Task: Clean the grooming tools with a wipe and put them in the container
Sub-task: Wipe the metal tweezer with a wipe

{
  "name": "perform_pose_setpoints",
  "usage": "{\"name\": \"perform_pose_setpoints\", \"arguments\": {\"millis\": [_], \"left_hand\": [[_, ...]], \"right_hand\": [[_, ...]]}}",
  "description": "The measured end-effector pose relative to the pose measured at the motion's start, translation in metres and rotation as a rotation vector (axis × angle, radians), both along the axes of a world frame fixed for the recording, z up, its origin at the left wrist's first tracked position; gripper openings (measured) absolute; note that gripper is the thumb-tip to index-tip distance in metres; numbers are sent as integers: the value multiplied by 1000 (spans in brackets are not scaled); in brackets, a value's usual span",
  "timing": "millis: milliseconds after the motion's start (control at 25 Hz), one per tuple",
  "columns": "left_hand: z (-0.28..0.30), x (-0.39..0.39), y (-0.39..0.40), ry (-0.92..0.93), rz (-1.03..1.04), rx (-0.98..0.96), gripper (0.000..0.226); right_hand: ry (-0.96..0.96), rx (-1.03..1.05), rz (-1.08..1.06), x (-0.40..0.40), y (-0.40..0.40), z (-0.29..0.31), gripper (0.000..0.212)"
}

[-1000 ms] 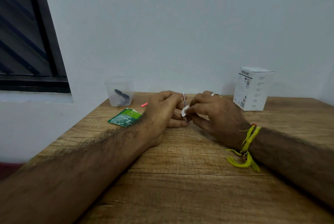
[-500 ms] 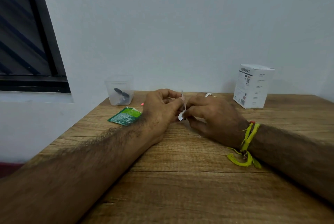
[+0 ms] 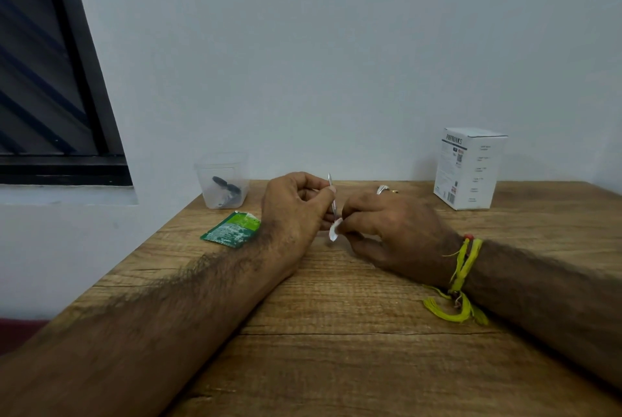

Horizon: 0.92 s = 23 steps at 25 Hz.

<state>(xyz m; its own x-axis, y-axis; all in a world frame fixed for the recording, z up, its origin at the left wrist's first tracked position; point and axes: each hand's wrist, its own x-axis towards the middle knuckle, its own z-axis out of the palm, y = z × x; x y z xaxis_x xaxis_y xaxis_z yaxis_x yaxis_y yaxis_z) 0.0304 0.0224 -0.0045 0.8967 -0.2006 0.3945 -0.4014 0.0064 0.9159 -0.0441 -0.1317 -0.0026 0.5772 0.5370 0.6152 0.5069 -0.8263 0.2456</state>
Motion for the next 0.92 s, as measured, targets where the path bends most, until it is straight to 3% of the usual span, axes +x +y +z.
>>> {"name": "perform_pose_setpoints", "arguments": {"millis": [360, 440, 600, 720, 800, 920], "left_hand": [[0, 0, 1, 29, -12, -31, 6], [1, -1, 1, 33, -15, -58, 7], [4, -8, 1, 27, -99, -9, 9], [5, -14, -1, 7, -180, 26, 8], [4, -16, -2, -36, -214, 84, 22], [5, -19, -1, -71, -217, 136, 42]], "right_hand": [[6, -8, -34, 0, 0, -1, 9], [45, 67, -30, 0, 0, 0, 7], [13, 712, -52, 4, -5, -1, 4], [264, 1239, -58, 9, -3, 0, 3], [435, 1408, -26, 11, -1, 0, 4], [619, 1454, 43, 10, 1, 2, 5]]}}
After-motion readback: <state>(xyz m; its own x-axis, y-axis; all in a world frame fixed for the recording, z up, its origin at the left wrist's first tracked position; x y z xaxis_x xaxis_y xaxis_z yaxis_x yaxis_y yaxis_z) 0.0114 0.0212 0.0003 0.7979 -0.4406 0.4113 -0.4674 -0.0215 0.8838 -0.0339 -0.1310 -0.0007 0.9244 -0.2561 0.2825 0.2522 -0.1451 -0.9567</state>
